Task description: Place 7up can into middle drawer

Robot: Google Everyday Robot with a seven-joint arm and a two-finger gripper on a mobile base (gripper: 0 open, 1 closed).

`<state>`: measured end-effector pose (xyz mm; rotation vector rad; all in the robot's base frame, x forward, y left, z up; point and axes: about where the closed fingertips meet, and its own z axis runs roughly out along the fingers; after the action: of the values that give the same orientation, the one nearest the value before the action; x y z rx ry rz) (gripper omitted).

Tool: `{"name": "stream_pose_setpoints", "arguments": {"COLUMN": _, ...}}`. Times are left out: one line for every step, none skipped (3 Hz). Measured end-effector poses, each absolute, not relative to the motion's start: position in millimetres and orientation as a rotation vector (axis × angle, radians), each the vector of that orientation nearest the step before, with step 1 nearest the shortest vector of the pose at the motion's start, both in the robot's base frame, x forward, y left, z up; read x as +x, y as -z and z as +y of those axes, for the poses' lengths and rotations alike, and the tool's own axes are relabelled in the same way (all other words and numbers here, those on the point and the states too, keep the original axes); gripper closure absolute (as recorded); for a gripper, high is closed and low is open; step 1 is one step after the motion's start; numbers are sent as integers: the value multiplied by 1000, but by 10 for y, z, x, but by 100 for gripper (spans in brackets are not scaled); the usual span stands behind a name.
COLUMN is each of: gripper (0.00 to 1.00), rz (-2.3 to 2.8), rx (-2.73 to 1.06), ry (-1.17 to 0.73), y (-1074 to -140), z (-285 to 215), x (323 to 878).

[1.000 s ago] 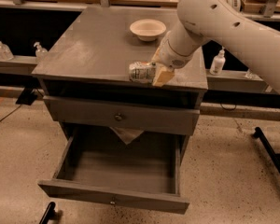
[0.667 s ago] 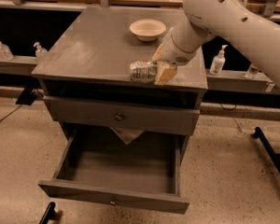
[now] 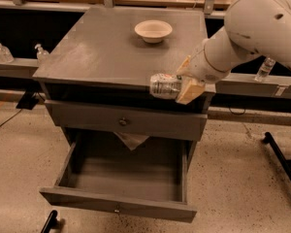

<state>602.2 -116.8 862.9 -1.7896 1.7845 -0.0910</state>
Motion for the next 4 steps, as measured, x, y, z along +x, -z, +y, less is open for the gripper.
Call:
{"name": "stream_pose_setpoints", "arguments": {"gripper": 100, "rz": 1798, "rx": -1786, "ry": 88, "y": -8564, "z": -1210, "x": 5976}}
{"name": "stream_pose_setpoints", "arguments": {"gripper": 100, "rz": 1822, "rx": -1689, "ry": -64, "y": -8213, "z": -1154, "x": 6001}}
{"name": "stream_pose_setpoints", "arguments": {"gripper": 100, "rz": 1795, "rx": -1537, "ry": -336, "y": -7412, "z": -971, "x": 5870}}
{"name": "stream_pose_setpoints", "arguments": {"gripper": 100, "rz": 1672, "rx": -1296, "ry": -502, "y": -7050, "z": -892, "x": 5827}}
